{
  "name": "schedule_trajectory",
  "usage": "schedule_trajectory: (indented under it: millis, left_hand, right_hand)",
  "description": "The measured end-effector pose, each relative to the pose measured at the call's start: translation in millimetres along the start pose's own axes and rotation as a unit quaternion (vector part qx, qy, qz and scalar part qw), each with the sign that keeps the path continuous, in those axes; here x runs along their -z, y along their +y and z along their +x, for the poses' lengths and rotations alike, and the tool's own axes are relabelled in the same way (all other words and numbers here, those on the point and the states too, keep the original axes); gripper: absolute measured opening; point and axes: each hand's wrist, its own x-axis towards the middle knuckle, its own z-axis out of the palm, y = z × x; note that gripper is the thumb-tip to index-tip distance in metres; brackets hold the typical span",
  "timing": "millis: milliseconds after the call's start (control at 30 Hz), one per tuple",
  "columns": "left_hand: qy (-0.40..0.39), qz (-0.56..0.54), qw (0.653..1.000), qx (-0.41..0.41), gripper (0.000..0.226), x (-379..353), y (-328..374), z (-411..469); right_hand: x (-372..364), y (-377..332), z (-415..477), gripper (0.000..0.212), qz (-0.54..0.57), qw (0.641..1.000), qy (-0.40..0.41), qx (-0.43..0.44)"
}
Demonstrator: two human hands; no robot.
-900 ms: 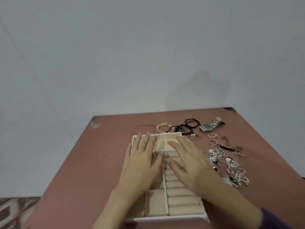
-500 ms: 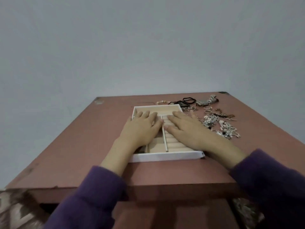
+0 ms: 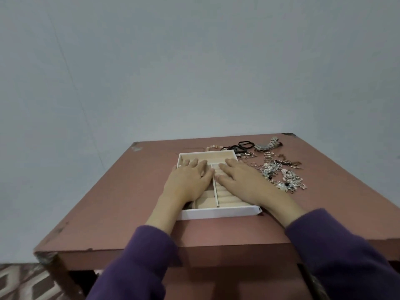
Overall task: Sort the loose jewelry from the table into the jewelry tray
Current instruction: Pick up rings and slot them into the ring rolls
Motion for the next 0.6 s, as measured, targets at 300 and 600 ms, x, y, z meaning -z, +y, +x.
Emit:
schedule_trajectory:
  millis: [300, 600]
  left_hand:
    - [0.002, 0.003, 1.0, 0.001, 0.049, -0.8, 0.3, 0.8]
    - [-0.028, 0.01, 1.0, 0.007, 0.048, 4.9, 1.5, 5.4]
  right_hand:
    - [-4.2, -0.2, 4.3, 0.055, -0.02, 1.0, 0.008, 0.003]
    - [0.4, -1.9, 2.9, 0.057, -0.042, 0.999, -0.009, 0.015]
